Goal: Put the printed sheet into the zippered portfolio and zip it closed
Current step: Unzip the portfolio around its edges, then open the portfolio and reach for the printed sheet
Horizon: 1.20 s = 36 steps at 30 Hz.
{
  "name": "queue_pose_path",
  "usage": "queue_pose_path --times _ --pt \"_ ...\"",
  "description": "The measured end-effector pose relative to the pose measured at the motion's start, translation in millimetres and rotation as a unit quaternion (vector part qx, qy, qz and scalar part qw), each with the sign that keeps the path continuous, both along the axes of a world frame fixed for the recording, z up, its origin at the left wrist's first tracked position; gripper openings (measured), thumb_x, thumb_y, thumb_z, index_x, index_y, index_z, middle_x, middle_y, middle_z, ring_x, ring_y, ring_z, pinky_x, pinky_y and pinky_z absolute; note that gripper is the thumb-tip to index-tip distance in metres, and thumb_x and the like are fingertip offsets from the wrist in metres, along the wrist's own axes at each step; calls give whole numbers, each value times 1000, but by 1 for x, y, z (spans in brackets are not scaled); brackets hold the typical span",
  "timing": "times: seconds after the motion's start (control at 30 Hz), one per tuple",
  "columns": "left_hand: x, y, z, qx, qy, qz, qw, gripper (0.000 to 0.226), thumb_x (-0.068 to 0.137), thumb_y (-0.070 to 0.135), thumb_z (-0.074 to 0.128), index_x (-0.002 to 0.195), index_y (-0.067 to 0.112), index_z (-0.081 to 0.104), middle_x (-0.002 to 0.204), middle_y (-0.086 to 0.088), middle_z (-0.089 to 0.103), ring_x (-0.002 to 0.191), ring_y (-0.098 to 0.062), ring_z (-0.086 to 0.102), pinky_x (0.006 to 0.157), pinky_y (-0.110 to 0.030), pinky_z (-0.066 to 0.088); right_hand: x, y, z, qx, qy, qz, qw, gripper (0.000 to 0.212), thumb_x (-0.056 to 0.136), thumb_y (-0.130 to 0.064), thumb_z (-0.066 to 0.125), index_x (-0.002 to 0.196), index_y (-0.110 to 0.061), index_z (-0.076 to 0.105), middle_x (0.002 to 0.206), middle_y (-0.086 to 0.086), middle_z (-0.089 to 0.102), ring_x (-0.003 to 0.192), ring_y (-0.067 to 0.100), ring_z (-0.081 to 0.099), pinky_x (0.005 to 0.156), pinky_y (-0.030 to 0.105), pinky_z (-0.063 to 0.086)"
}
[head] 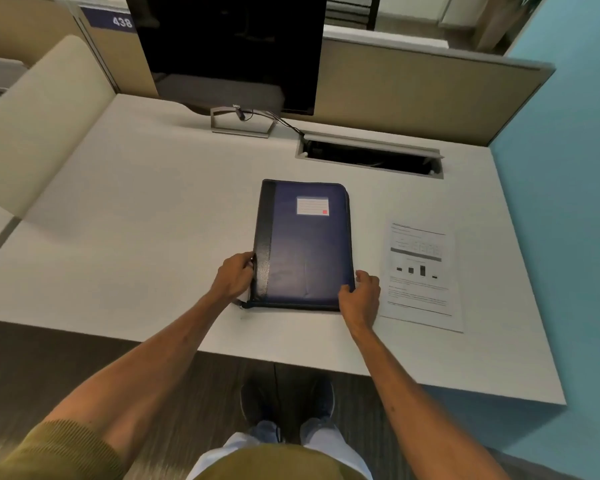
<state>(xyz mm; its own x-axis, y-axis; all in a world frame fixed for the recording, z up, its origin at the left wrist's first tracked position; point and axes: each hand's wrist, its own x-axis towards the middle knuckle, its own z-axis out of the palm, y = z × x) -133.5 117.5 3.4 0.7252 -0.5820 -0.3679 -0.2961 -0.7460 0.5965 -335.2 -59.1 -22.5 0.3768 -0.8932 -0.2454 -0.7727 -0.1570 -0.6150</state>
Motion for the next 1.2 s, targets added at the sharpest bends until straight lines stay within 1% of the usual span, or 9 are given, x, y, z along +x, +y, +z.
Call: queue_pose_path --times 0.27,0.4,0.5,0.57,0.63,0.8,0.93,1.03,1.2 --pt "-3 -22 9 15 32 -11 999 43 108 1 38 139 4 68 140 -18 71 133 -41 62 114 -47 49 2 -24 7 42 -8 -45 998 50 101 -15 63 149 -4 55 145 17 57 136 36 54 115 50 50" --pt "1 -22 13 19 51 -3 999 42 111 9 42 145 5 66 143 -18 70 134 -40 63 117 -47 49 9 -35 11 68 -16 -79 994 39 102 -21 64 138 -4 65 136 16 67 126 36 63 109 51 55" --pt "6 -23 16 15 76 1 997 41 113 15 45 147 5 65 143 -21 70 135 -40 64 117 -49 50 14 -41 13 82 -48 -112 989 29 104 -30 61 110 -5 74 109 14 76 105 32 71 98 46 59" --pt "9 -22 19 12 99 16 995 41 114 17 46 148 1 63 145 -22 67 136 -41 63 118 -51 51 19 -45 18 100 -85 -135 982 40 105 -40 58 81 -10 70 83 10 72 84 29 69 81 38 56" --pt "11 -22 21 11 115 31 993 41 114 22 49 146 -1 64 143 -22 68 135 -42 63 118 -52 51 26 -48 28 105 -93 -149 979 51 105 -50 53 70 -14 63 74 6 66 72 26 64 74 36 51" --pt "13 -24 30 -14 181 56 982 51 114 37 51 136 -6 69 132 -25 72 125 -41 70 112 -53 58 56 -58 64 112 -113 -105 982 60 105 -60 44 80 -13 70 77 6 65 73 24 63 82 45 58" --pt "11 -23 34 -25 234 56 970 69 111 55 46 143 -3 65 139 -23 71 128 -38 70 113 -54 57 76 -46 94 131 -230 -60 963 69 108 -58 40 57 -12 53 61 6 57 57 21 51 63 36 45" --pt "15 -24 47 -8 250 25 968 83 108 69 29 150 4 61 149 -17 66 135 -36 65 119 -55 50 89 -20 110 135 -296 13 945 77 112 -53 36 69 4 66 59 7 57 56 21 53 62 37 50" --pt "34 -28 90 -182 228 56 955 80 105 79 15 161 32 46 164 -9 53 138 -31 61 118 -57 47 114 33 109 80 -326 135 932 48 110 -46 43 91 -17 76 74 -3 70 71 18 70 74 47 63"
